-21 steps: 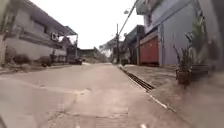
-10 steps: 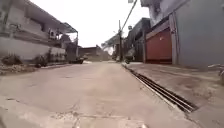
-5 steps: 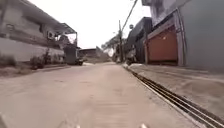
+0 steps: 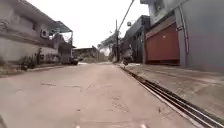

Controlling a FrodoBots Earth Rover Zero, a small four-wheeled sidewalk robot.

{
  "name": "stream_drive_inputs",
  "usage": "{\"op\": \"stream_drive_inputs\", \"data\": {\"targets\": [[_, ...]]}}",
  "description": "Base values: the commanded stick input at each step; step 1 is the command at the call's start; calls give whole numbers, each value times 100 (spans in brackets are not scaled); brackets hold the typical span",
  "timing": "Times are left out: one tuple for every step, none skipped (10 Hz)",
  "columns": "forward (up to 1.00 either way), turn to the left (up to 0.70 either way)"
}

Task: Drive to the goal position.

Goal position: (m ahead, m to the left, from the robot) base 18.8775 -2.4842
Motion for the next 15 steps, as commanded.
{"op": "stream_drive_inputs", "data": {"targets": [[100,0],[100,0],[100,0],[100,0],[100,0],[100,0],[100,0],[100,-2],[100,-7],[100,-33],[100,-27],[100,0],[100,0],[100,0],[100,0]]}}
